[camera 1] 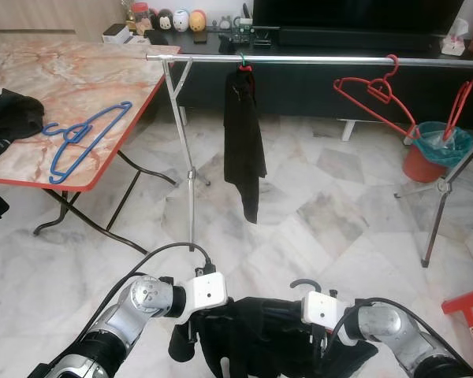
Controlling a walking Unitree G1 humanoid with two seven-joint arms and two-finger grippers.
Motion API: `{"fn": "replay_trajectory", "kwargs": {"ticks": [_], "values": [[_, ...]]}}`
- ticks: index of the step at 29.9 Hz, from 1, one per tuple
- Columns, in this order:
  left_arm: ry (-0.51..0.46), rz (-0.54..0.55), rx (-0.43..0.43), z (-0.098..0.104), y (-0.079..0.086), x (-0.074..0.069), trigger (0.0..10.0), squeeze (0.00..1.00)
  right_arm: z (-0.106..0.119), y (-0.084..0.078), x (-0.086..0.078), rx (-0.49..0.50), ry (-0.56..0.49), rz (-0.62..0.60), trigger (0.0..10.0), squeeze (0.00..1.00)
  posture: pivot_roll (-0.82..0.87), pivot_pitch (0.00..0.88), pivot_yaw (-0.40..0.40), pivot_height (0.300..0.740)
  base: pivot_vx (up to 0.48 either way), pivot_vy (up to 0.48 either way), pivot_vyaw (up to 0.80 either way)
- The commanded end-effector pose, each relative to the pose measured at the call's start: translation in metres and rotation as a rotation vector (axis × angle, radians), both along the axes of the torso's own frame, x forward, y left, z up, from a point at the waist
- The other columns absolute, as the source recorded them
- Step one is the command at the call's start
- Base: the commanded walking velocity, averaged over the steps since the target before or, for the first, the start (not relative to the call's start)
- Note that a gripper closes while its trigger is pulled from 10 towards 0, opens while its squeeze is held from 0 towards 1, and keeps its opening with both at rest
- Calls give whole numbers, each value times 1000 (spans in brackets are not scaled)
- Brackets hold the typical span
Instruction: Hang hanger
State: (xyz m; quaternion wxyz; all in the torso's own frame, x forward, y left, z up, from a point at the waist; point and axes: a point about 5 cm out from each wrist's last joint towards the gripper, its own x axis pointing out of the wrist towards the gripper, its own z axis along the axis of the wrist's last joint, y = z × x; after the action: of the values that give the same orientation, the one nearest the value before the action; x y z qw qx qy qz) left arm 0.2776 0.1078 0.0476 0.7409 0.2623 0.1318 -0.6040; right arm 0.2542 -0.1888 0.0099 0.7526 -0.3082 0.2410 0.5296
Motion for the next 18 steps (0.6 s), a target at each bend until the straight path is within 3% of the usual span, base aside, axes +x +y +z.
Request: {"fn": "replay_trajectory", "kwargs": {"ticks": [1, 6, 18], "values": [[-20, 7, -81, 11, -7, 3, 0, 0, 2, 7, 2, 23, -8, 21, 10000, 0, -18, 64, 6, 740, 0, 0, 0], [-10, 24, -169, 23, -12, 7, 0, 0, -3, 10, -3, 21, 12, 36, 10000, 0, -18, 64, 7, 740, 0, 0, 0], [17, -45, -218, 39, -18, 4, 0, 0, -11, 13, -13, -6, 63, 80, 10000, 0, -15, 65, 8, 740, 0, 0, 0]]}}
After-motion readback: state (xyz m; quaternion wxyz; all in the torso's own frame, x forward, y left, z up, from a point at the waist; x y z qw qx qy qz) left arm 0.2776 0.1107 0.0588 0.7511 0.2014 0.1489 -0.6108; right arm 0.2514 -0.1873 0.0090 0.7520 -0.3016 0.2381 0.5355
